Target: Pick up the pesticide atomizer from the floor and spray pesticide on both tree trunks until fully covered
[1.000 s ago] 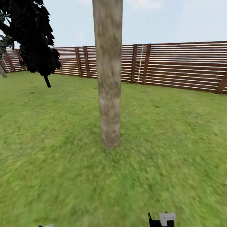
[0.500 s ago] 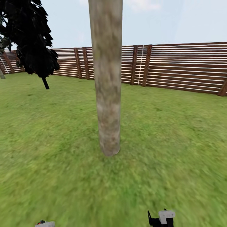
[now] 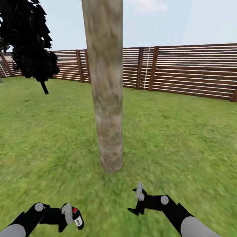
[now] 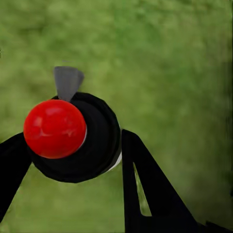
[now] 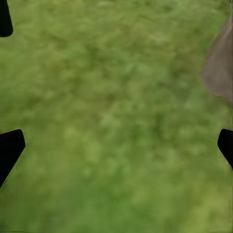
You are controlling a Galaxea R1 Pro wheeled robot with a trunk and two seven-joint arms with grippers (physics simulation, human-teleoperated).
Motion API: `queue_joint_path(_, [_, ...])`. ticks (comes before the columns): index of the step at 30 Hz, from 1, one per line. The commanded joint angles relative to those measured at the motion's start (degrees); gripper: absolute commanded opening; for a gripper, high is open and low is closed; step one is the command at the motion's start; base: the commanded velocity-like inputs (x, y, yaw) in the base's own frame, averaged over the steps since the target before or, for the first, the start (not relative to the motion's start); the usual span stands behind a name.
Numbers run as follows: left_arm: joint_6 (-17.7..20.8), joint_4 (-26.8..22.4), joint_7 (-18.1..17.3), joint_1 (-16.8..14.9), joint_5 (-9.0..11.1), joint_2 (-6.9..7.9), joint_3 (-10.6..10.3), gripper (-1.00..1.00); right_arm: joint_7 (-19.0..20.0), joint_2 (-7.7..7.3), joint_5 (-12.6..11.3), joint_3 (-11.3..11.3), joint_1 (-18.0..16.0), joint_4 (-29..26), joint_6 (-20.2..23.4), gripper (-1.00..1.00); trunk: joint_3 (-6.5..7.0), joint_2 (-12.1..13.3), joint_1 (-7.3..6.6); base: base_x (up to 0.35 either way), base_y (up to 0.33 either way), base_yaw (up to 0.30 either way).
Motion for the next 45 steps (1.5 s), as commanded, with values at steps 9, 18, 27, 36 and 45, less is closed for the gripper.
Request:
queue_joint_path(9, [7.9, -3.82, -8.29, -5.15, -1.66, 1.12, 0.16, -1.0, 8.36, 0.0, 0.61, 0.03, -0.76, -8.62, 7.68, 1.0, -0.07, -0.02, 0.03, 0.194, -0.037, 0.0])
queue_joint_path(18, [8.99, -4.29, -7.69, -5.28, -1.79, 0.37, 0.09, -1.0, 10.07, 0.49, 0.49, 0.14, -0.78, -10.76, 7.76, 1.0, -0.07, -0.02, 0.03, 0.003, 0.0, 0.0])
queue_joint_path(27, [9.11, -4.42, -7.5, -5.32, -8.61, -3.65, 0.23, -1.0, 10.17, 4.48, 0.72, 4.64, -0.78, -11.84, 7.8, -1.0, -0.07, -0.02, 0.03, 0.0, 0.0, 0.0])
queue_joint_path(36, [8.87, -4.61, -7.64, -5.4, -8.59, -7.95, -4.96, -1.0, 10.19, 4.75, 0.64, 6.35, -0.86, -13.93, 7.8, -1.0, -0.07, -0.02, 0.03, 0.0, 0.0, 0.0])
queue_joint_path(45, [8.85, -8.56, -6.3, -5.24, -8.53, -9.63, -5.07, -1.0, 10.19, 4.83, 0.5, 6.41, -0.87, -15.29, 7.8, -1.0, -0.07, -0.02, 0.03, 0.0, 0.0, 0.0])
